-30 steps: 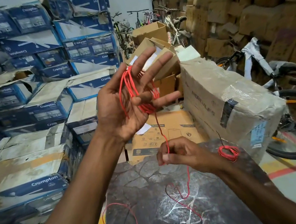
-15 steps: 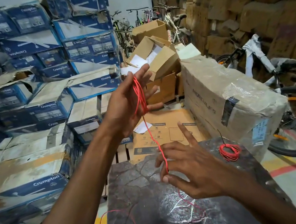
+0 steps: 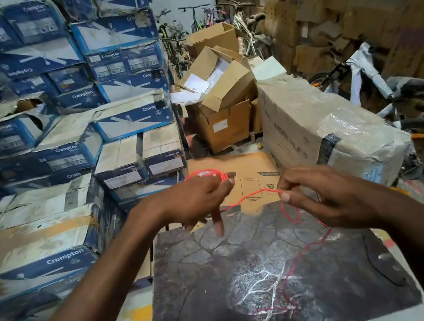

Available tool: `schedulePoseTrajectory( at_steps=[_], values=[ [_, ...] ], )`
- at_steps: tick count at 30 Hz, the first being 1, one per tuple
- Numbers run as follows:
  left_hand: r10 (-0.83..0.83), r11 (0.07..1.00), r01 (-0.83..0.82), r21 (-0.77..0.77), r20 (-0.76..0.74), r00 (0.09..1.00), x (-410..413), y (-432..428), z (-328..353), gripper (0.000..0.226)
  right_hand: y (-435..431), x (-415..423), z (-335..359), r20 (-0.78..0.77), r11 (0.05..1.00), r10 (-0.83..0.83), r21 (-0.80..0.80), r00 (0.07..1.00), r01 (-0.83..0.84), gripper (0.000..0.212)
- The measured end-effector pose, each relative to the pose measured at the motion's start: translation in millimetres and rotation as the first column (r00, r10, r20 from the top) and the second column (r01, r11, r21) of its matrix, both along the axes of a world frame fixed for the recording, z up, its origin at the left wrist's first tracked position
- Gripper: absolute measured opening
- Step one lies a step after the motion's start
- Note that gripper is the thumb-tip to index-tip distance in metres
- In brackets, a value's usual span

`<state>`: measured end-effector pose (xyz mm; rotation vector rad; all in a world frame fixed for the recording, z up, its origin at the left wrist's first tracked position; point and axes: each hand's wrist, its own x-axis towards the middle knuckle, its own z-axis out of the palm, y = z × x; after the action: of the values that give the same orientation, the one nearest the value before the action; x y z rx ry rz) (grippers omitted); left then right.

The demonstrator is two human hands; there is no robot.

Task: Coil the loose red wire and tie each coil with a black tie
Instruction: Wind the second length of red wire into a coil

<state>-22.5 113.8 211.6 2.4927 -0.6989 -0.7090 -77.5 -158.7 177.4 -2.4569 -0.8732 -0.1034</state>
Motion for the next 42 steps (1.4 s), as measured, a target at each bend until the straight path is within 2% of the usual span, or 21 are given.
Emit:
schedulePoseTrajectory(
  at_steps=[1, 3, 6, 8, 9, 11, 13, 15, 18, 20, 21, 23, 26, 29, 31, 32, 33, 36, 38, 40, 42],
  values=[
    [-0.045, 0.999, 0.043, -0.015, -0.145, 0.988, -2, 1, 1, 0.047, -2, 2, 3, -0.083, 0.997, 0.017, 0.071, 0.996, -0.011, 0.028],
    [-0.169, 0.984, 0.13, -0.121, -0.404, 0.899, -8, 3, 6, 0.047, 0, 6, 5, -0.317, 0.941, 0.126, 0.338, 0.94, -0.012, 0.036],
    [-0.391, 0.903, 0.103, -0.418, -0.695, 0.603, -14, 3, 11, 0.056, 12, 13, -6, -0.456, 0.732, 0.37, 0.68, 0.809, 0.049, 0.031],
    [-0.505, 0.834, 0.031, -0.551, -0.74, 0.445, -14, 4, 6, 0.057, 21, 19, -15, -0.487, 0.605, 0.49, 0.787, 0.723, 0.119, 0.031],
    [-0.553, 0.8, -0.003, -0.601, -0.738, 0.386, -15, 5, 3, 0.056, 23, 22, -19, -0.506, 0.601, 0.509, 0.788, 0.697, 0.133, 0.03],
    [-0.632, 0.73, -0.078, -0.679, -0.714, 0.302, -15, 7, -5, 0.053, 25, 29, -20, -0.545, 0.679, 0.473, 0.726, 0.692, 0.108, 0.023],
    [-0.685, 0.663, -0.15, -0.733, -0.676, 0.272, -16, 10, -11, 0.052, 21, 38, -18, -0.557, 0.747, 0.44, 0.663, 0.704, 0.058, 0.019],
    [-0.738, 0.577, -0.227, -0.785, -0.62, 0.267, -17, 13, -15, 0.053, 17, 42, -18, -0.581, 0.725, 0.505, 0.686, 0.638, 0.052, 0.023],
    [-0.791, 0.448, -0.338, -0.828, -0.543, 0.281, -18, 14, -20, 0.055, 16, 40, -29, -0.55, 0.515, 0.736, 0.834, 0.396, 0.2, 0.028],
    [-0.809, 0.367, -0.4, -0.84, -0.5, 0.307, -19, 12, -20, 0.056, 23, 36, -38, -0.511, 0.413, 0.823, 0.838, 0.248, 0.355, 0.041],
    [-0.813, 0.324, -0.426, -0.845, -0.479, 0.332, -19, 10, -19, 0.057, 25, 34, -43, -0.493, 0.38, 0.843, 0.828, 0.215, 0.412, 0.047],
    [-0.807, 0.238, -0.458, -0.857, -0.437, 0.398, -18, 9, -14, 0.057, 33, 31, -52, -0.485, 0.319, 0.835, 0.81, 0.258, 0.492, 0.052],
    [-0.788, 0.165, -0.453, -0.876, -0.394, 0.473, -14, 10, -3, 0.057, 45, 26, -63, -0.607, 0.326, 0.662, 0.761, 0.439, 0.561, 0.041],
    [-0.775, 0.177, -0.43, -0.885, -0.395, 0.494, -11, 12, 1, 0.057, 49, 22, -72, -0.722, 0.427, 0.27, 0.683, 0.637, 0.593, 0.031],
    [-0.778, 0.174, -0.432, -0.885, -0.392, 0.49, -11, 11, 2, 0.057, 50, 21, -74, -0.617, 0.57, -0.081, 0.616, 0.783, 0.544, 0.025],
    [-0.781, 0.16, -0.442, -0.882, -0.387, 0.49, -10, 10, 1, 0.057, 51, 19, -73, -0.515, 0.643, -0.209, 0.568, 0.832, 0.513, 0.021],
    [-0.775, 0.142, -0.455, -0.879, -0.384, 0.502, -10, 8, 3, 0.058, 53, 17, -74, -0.427, 0.712, -0.266, 0.517, 0.864, 0.475, 0.02],
    [-0.668, 0.097, -0.466, -0.88, -0.404, 0.624, -2, 0, 5, 0.058, 67, 1, -80, -0.353, 0.868, -0.182, 0.381, 0.918, 0.319, 0.027],
    [-0.519, 0.086, -0.485, -0.87, -0.454, 0.724, 8, -6, 6, 0.056, 79, -13, -81, -0.406, 0.899, -0.073, 0.369, 0.911, 0.236, 0.027],
    [-0.376, 0.094, -0.51, -0.855, -0.504, 0.778, 18, -10, 4, 0.055, 86, -27, -76, -0.449, 0.906, 0.014, 0.383, 0.894, 0.178, 0.026],
    [-0.225, 0.17, -0.514, -0.841, -0.541, 0.811, 24, -11, 0, 0.055, 88, -38, -68, -0.459, 0.905, 0.059, 0.398, 0.886, 0.146, 0.026]
  ],
)
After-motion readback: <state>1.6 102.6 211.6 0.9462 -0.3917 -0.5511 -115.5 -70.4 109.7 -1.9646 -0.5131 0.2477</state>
